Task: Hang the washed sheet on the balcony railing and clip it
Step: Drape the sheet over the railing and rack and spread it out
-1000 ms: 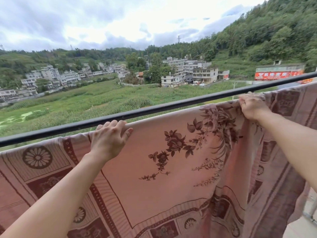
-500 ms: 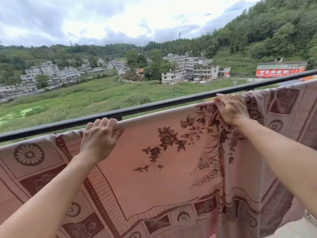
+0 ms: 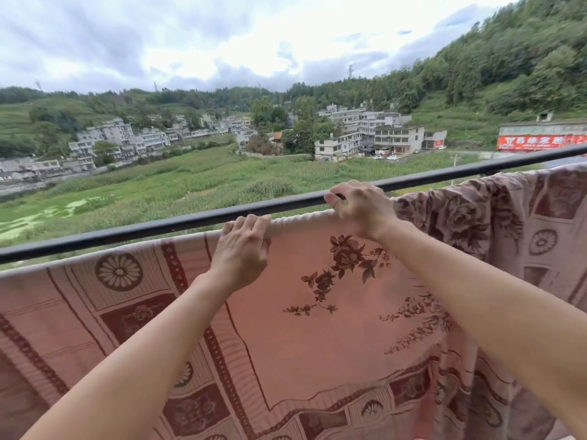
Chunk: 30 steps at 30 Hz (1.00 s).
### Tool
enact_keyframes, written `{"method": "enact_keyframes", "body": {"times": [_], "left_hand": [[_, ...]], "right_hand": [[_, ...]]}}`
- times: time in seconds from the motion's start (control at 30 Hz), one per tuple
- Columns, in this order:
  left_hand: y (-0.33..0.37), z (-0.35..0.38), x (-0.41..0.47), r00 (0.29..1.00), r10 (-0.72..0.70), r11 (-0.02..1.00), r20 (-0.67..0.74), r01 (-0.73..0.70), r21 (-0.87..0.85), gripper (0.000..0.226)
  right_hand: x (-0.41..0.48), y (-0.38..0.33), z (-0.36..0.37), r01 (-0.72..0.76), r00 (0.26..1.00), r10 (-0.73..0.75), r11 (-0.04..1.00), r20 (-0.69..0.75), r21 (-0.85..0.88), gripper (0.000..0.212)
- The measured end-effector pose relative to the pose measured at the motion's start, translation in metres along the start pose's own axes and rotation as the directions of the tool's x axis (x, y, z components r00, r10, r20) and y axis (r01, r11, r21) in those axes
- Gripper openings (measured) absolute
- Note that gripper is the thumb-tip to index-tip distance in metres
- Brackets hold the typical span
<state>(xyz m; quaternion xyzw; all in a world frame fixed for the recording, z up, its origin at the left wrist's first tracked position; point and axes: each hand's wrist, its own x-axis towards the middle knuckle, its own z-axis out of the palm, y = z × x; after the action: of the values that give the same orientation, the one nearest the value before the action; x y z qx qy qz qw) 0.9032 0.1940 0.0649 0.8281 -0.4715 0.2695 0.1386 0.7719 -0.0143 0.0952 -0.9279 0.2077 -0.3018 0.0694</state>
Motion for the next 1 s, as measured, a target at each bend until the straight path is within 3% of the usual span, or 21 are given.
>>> {"method": "enact_keyframes", "body": {"times": [0.07,0.17,0.27,0.37,0.47,0.53,0.67,0.73,0.83,1.0], "left_hand": [[-0.016,-0.009,-0.014,1.000,0.012,0.996,-0.019,-0.014,-0.091,0.046],[-0.074,-0.032,-0.049,0.992,-0.079,0.995,-0.098,0.073,-0.067,0.043],[-0.153,-0.062,-0.091,0.979,-0.169,0.981,-0.111,0.179,0.082,0.045],[-0.234,-0.090,-0.132,0.914,-0.391,0.903,-0.113,0.404,0.149,0.044],[-0.306,-0.109,-0.173,0.852,-0.508,0.819,-0.127,0.524,0.234,0.046],[-0.335,-0.111,-0.189,0.852,-0.511,0.821,-0.113,0.523,0.229,0.048],[-0.361,-0.107,-0.202,0.875,-0.440,0.864,-0.203,0.474,0.170,0.047],[-0.383,-0.109,-0.217,0.786,-0.535,0.814,-0.311,0.578,0.058,0.048],[-0.422,-0.116,-0.242,0.635,-0.681,0.710,-0.363,0.695,-0.115,0.057],[-0.465,-0.128,-0.258,0.460,-0.793,0.600,-0.399,0.700,-0.387,0.060]], "right_hand": [[-0.003,-0.055,0.018,0.146,0.986,-0.150,0.988,0.079,0.058,0.052],[-0.006,-0.074,0.035,0.210,0.978,-0.208,0.972,0.023,-0.106,0.057],[-0.003,-0.052,0.034,0.082,0.988,-0.107,0.974,-0.114,-0.211,0.070],[0.003,-0.051,0.032,-0.065,0.992,0.038,0.970,-0.119,-0.234,0.085],[0.006,-0.097,0.038,-0.225,0.974,0.217,0.957,-0.063,-0.185,0.064],[0.004,-0.154,0.046,-0.136,0.990,0.132,0.986,-0.047,-0.099,0.053],[0.000,-0.303,0.093,0.256,0.966,-0.256,0.966,0.043,0.025,0.052],[-0.004,-0.358,0.120,0.305,0.948,-0.300,0.951,0.105,-0.042,0.055],[-0.007,-0.384,0.144,0.232,0.972,-0.235,0.954,0.003,-0.192,0.061],[-0.008,-0.381,0.144,0.183,0.982,-0.188,0.978,-0.036,-0.102,0.064]]}}
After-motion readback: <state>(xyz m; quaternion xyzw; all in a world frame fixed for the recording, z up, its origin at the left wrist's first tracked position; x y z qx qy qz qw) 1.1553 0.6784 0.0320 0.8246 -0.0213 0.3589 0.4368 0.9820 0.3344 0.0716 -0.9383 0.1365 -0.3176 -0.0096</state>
